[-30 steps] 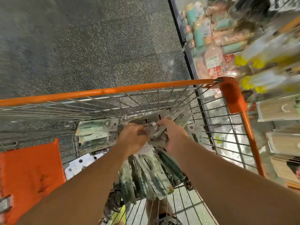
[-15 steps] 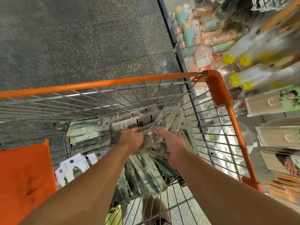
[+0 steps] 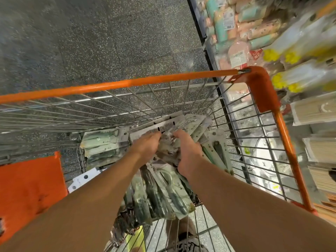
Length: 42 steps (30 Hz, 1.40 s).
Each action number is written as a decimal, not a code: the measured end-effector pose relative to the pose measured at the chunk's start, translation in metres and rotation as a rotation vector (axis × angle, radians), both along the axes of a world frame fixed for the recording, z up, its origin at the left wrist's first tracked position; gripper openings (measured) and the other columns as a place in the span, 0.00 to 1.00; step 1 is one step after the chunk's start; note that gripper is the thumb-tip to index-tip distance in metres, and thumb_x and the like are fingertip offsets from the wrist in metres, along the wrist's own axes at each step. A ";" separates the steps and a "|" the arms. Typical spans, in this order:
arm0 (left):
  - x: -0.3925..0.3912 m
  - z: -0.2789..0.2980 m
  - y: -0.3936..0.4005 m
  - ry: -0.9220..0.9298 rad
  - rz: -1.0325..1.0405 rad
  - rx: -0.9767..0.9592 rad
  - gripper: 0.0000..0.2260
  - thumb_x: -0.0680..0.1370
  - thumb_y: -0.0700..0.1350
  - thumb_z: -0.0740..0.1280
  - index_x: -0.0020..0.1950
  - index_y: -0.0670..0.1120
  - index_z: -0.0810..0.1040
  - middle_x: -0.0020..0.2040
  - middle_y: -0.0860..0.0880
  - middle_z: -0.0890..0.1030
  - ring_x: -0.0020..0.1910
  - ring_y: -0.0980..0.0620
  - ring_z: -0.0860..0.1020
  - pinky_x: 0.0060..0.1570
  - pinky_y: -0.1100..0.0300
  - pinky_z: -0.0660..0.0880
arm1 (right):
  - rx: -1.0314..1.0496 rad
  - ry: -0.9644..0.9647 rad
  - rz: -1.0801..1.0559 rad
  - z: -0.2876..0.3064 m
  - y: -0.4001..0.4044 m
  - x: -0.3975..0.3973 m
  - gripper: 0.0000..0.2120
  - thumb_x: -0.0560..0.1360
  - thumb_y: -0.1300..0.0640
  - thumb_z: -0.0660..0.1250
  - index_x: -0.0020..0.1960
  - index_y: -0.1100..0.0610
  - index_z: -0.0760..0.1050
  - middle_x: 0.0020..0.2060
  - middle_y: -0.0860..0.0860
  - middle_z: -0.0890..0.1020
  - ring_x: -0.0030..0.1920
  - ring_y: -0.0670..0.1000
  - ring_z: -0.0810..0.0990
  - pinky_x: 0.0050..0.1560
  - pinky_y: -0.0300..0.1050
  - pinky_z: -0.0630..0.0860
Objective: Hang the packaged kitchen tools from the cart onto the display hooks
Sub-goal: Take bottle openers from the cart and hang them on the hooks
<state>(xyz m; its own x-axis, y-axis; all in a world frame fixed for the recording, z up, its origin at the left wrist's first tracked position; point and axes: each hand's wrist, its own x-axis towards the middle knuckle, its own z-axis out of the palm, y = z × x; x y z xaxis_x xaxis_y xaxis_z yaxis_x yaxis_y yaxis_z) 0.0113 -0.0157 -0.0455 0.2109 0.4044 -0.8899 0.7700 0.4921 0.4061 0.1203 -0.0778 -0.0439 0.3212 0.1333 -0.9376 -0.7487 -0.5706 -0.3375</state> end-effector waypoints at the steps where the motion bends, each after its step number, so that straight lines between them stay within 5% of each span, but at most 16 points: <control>1: 0.001 0.005 0.002 -0.006 0.020 0.003 0.23 0.82 0.65 0.53 0.56 0.52 0.81 0.53 0.46 0.87 0.54 0.47 0.84 0.68 0.46 0.71 | -0.001 0.042 0.010 0.000 -0.003 0.000 0.34 0.60 0.48 0.78 0.63 0.58 0.77 0.53 0.56 0.84 0.46 0.56 0.85 0.51 0.57 0.83; 5: 0.007 0.028 0.015 0.007 -0.101 -0.032 0.15 0.83 0.56 0.61 0.45 0.47 0.77 0.44 0.46 0.81 0.42 0.49 0.79 0.47 0.55 0.76 | 0.020 0.183 -0.022 -0.003 -0.021 0.003 0.45 0.51 0.48 0.82 0.66 0.54 0.75 0.55 0.62 0.85 0.50 0.65 0.87 0.53 0.69 0.81; 9: -0.004 0.049 0.015 -0.045 -0.285 -0.033 0.19 0.63 0.68 0.64 0.46 0.58 0.81 0.57 0.49 0.80 0.58 0.46 0.78 0.67 0.41 0.73 | 0.065 0.217 -0.027 0.019 -0.039 0.007 0.50 0.45 0.50 0.83 0.67 0.57 0.76 0.57 0.62 0.84 0.51 0.66 0.85 0.53 0.73 0.80; 12: -0.006 0.070 0.007 -0.035 -0.395 -0.012 0.21 0.72 0.71 0.60 0.55 0.59 0.80 0.59 0.53 0.77 0.59 0.49 0.75 0.68 0.44 0.71 | 0.132 0.192 -0.019 0.053 -0.045 0.007 0.40 0.56 0.53 0.77 0.67 0.62 0.76 0.55 0.65 0.85 0.49 0.65 0.85 0.49 0.66 0.82; 14: -0.003 0.080 0.004 -0.032 -0.388 0.060 0.15 0.84 0.62 0.58 0.54 0.54 0.78 0.54 0.52 0.75 0.53 0.51 0.74 0.58 0.55 0.72 | 0.161 0.146 -0.020 0.074 -0.049 0.006 0.27 0.65 0.54 0.73 0.61 0.65 0.78 0.51 0.65 0.86 0.47 0.64 0.85 0.50 0.69 0.83; 17: -0.006 0.090 -0.001 -0.033 -0.367 0.237 0.02 0.85 0.52 0.64 0.53 0.56 0.73 0.56 0.50 0.79 0.54 0.47 0.78 0.55 0.53 0.74 | 0.203 0.131 -0.078 0.101 -0.055 0.001 0.09 0.76 0.56 0.67 0.47 0.62 0.79 0.34 0.60 0.85 0.36 0.60 0.84 0.47 0.61 0.83; 19: -0.014 0.105 -0.006 -0.024 -0.305 0.254 0.14 0.79 0.53 0.72 0.59 0.57 0.70 0.55 0.50 0.79 0.56 0.45 0.80 0.57 0.51 0.79 | 0.248 0.129 -0.087 0.120 -0.060 -0.005 0.12 0.72 0.54 0.70 0.51 0.61 0.79 0.39 0.60 0.86 0.41 0.61 0.85 0.54 0.64 0.82; 22: -0.028 0.130 -0.013 -0.089 -0.185 0.157 0.27 0.63 0.58 0.71 0.58 0.47 0.80 0.60 0.42 0.84 0.58 0.39 0.83 0.62 0.41 0.80 | 0.325 0.129 -0.056 0.152 -0.071 -0.018 0.32 0.60 0.51 0.79 0.62 0.60 0.79 0.59 0.63 0.84 0.57 0.64 0.84 0.65 0.72 0.74; 24: -0.036 0.153 -0.019 -0.173 -0.161 0.143 0.32 0.64 0.59 0.71 0.62 0.43 0.81 0.59 0.40 0.84 0.55 0.39 0.83 0.60 0.43 0.80 | 0.381 0.086 -0.041 0.178 -0.077 -0.029 0.25 0.67 0.49 0.74 0.60 0.61 0.79 0.58 0.62 0.83 0.58 0.63 0.82 0.66 0.63 0.75; 27: -0.045 0.203 -0.038 -0.327 -0.142 0.183 0.12 0.83 0.47 0.68 0.64 0.44 0.78 0.55 0.41 0.81 0.48 0.44 0.80 0.52 0.53 0.75 | 0.517 0.012 -0.010 0.217 -0.088 -0.043 0.27 0.74 0.50 0.70 0.66 0.67 0.76 0.52 0.64 0.80 0.58 0.64 0.83 0.60 0.57 0.79; 30: -0.056 0.232 -0.052 -0.418 -0.159 0.341 0.12 0.86 0.43 0.64 0.69 0.42 0.73 0.62 0.41 0.79 0.60 0.44 0.78 0.49 0.61 0.74 | 0.674 0.057 0.093 0.260 -0.101 -0.051 0.15 0.76 0.56 0.61 0.54 0.63 0.81 0.42 0.58 0.86 0.39 0.56 0.87 0.35 0.45 0.83; 34: -0.065 0.293 -0.085 -0.653 -0.209 0.449 0.17 0.82 0.49 0.70 0.69 0.48 0.72 0.55 0.55 0.80 0.53 0.58 0.78 0.52 0.63 0.75 | 0.687 -0.206 0.191 0.314 -0.116 -0.067 0.34 0.59 0.60 0.64 0.65 0.65 0.79 0.57 0.62 0.83 0.51 0.62 0.84 0.49 0.56 0.83; 36: -0.059 0.323 -0.102 -0.762 -0.167 0.503 0.20 0.78 0.53 0.72 0.68 0.49 0.77 0.56 0.52 0.81 0.55 0.55 0.79 0.57 0.61 0.77 | 0.680 -0.337 0.174 0.343 -0.128 -0.075 0.33 0.64 0.53 0.71 0.68 0.59 0.77 0.59 0.60 0.84 0.51 0.59 0.87 0.45 0.55 0.85; 39: -0.041 0.356 -0.123 -0.839 -0.104 0.539 0.23 0.75 0.65 0.65 0.64 0.55 0.81 0.59 0.47 0.85 0.61 0.44 0.83 0.66 0.44 0.78 | 0.737 -0.582 0.139 0.394 -0.158 -0.079 0.23 0.75 0.46 0.73 0.67 0.53 0.76 0.57 0.53 0.86 0.49 0.50 0.87 0.35 0.40 0.82; 42: -0.024 0.396 -0.153 -0.941 -0.136 0.601 0.21 0.78 0.66 0.66 0.67 0.57 0.77 0.59 0.52 0.85 0.60 0.49 0.84 0.61 0.44 0.80 | 0.791 -0.706 0.067 0.443 -0.202 -0.074 0.19 0.78 0.50 0.73 0.67 0.51 0.74 0.56 0.51 0.86 0.54 0.53 0.86 0.44 0.47 0.84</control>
<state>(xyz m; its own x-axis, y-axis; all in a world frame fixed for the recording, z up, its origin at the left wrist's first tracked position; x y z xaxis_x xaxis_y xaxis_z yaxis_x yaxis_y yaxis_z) -0.0124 -0.1690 0.3509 0.7708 0.6368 -0.0214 0.0640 -0.0439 0.9970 0.0459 -0.2797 0.3991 0.7280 0.6615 -0.1803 -0.2134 -0.0314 -0.9765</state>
